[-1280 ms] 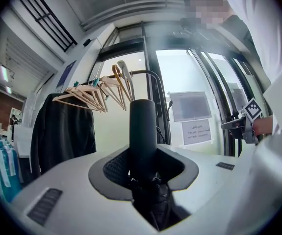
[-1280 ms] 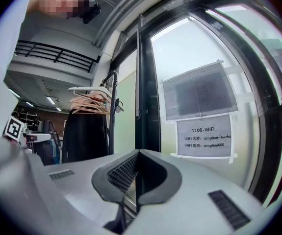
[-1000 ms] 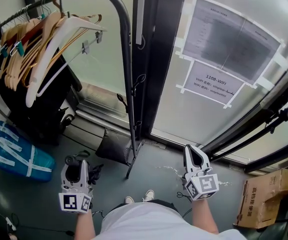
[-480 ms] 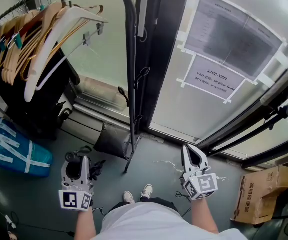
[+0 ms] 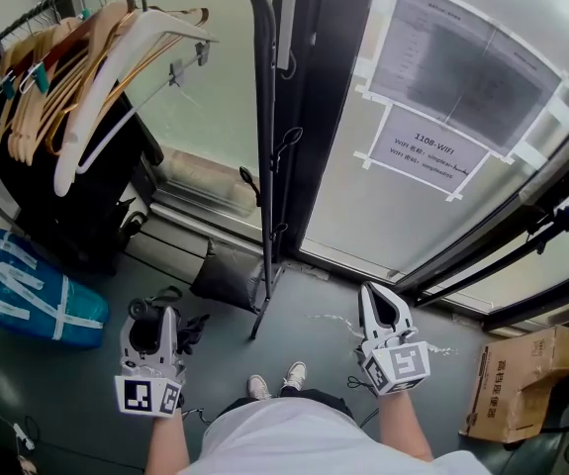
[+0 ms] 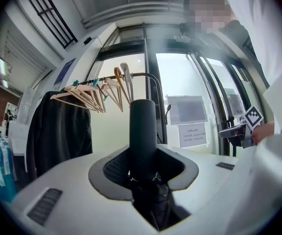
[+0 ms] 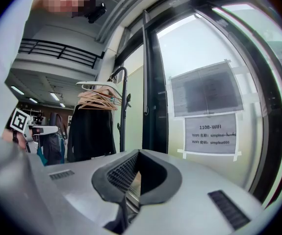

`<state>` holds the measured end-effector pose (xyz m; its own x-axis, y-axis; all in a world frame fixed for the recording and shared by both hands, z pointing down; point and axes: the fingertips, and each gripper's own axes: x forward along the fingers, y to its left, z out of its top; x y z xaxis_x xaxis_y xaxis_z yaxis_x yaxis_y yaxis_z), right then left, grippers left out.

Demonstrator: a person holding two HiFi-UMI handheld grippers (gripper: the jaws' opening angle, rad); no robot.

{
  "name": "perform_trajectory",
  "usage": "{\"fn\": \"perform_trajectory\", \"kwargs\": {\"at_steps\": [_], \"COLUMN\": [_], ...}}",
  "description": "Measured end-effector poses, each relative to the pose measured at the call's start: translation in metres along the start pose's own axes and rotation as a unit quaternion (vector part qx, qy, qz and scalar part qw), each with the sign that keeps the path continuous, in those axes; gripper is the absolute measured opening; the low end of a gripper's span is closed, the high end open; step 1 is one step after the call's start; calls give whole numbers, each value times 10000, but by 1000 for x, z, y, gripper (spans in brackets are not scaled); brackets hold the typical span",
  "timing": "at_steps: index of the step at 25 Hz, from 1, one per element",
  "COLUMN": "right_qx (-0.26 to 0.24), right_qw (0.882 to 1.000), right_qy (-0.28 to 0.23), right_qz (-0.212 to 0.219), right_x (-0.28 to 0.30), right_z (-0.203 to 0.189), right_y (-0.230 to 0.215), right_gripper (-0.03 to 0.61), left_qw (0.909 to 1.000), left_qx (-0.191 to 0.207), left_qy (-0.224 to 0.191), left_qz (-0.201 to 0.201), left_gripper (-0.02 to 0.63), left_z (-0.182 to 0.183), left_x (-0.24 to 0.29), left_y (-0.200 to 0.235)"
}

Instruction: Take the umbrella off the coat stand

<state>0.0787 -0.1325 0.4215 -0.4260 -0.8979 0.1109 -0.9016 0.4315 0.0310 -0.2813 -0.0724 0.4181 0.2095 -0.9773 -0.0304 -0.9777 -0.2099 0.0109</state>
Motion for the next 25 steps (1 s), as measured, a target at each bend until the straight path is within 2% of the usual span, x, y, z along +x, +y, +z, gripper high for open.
{"fn": "perform_trajectory", "kwargs": {"at_steps": [11,25], "right_qx": [-282,-304], "right_qw": [9995,9994], "right_qy": [-129,-111], "right_qz": [28,-81], "right_x": [1,2], "right_z": [14,14], "right_y": [10,15], "right_gripper": [17,17], "left_qw": [9999,9999], "left_qx": [48,18], "left_qy": [-100,-126], "left_qz": [40,-12], "left_gripper": [156,155], "left_z": [6,6], "left_x": [-6,-5], "left_y": [14,24]}}
